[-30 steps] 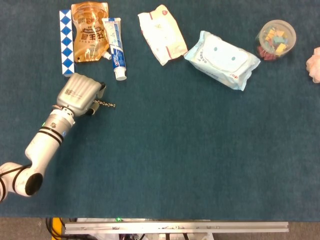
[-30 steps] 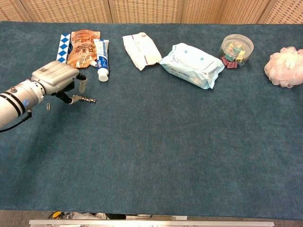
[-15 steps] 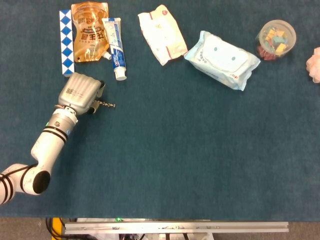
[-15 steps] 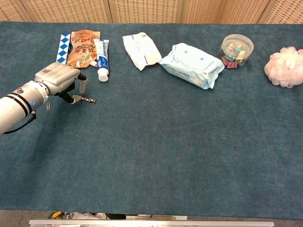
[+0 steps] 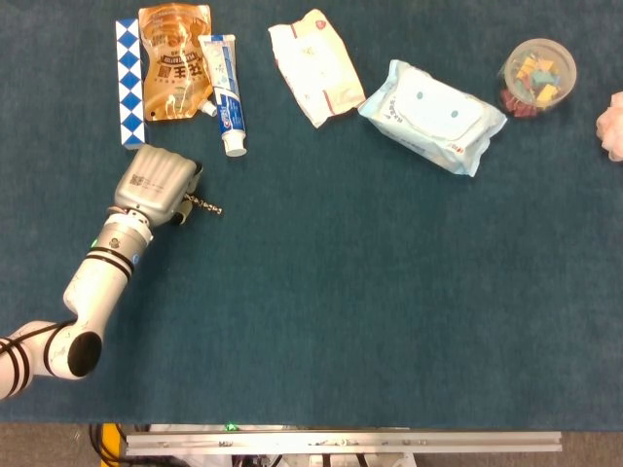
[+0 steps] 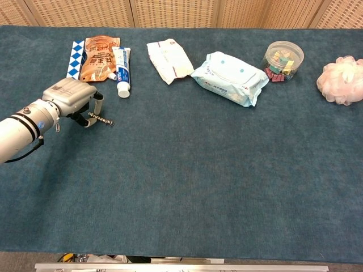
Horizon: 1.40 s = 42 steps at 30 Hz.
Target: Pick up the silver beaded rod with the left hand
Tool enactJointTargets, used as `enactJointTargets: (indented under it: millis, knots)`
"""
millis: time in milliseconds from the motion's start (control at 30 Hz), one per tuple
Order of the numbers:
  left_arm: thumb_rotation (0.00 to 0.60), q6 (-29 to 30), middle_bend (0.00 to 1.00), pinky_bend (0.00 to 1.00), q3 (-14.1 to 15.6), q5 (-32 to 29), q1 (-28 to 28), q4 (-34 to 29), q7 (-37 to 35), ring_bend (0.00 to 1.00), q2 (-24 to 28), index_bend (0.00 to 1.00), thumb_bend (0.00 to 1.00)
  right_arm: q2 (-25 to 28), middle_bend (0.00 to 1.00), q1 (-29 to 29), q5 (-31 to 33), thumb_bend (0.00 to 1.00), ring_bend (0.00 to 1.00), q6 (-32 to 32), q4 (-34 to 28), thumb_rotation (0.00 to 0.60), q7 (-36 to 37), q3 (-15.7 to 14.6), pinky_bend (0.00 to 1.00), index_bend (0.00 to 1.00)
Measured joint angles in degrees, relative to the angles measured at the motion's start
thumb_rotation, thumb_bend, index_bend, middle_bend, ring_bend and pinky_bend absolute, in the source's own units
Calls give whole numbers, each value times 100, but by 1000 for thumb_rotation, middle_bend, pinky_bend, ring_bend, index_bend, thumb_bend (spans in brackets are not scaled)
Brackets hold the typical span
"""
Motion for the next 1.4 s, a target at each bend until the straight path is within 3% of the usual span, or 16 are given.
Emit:
enactJointTargets:
  millis: [1000,1400]
  knots:
    - [600,18,1000,909,16,-79,-73,203,-83,953,-117,591,321,15,422,-106,13,330,339,112,14,600,50,30,346,364]
    - [600,134,1000,912,-13,-14,-42,81,-172,956,1,606,392,-25,423,-93,-2,330,342,97,64,600,83,46,346,364]
